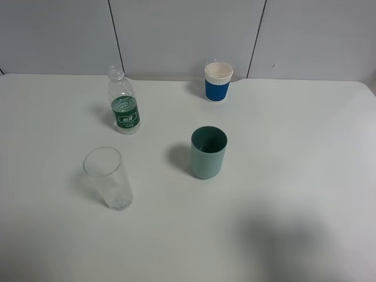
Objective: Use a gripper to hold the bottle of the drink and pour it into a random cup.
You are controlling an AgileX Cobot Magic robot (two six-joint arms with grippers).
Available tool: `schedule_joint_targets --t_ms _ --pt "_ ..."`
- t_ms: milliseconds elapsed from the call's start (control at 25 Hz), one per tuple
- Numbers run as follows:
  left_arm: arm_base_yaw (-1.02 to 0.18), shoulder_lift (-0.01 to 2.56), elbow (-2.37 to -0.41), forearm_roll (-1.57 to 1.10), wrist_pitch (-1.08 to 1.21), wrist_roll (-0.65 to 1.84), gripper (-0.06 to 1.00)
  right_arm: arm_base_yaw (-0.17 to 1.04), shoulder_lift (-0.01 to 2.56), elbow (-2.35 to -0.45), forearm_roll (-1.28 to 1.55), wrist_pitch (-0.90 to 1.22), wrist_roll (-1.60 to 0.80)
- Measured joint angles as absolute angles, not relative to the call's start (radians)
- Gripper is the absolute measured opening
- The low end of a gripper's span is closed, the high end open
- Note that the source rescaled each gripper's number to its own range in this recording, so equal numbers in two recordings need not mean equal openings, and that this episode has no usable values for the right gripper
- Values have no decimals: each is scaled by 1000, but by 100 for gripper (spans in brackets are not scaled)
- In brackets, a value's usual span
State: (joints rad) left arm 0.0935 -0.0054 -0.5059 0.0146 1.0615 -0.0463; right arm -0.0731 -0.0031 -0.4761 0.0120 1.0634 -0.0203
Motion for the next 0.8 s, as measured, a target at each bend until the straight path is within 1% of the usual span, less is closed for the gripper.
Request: schedule_joint_targets --t_ms 800 --pt "93 -5 -506 15 1062 -46 100 -73 -3 -476 12 1063 -20"
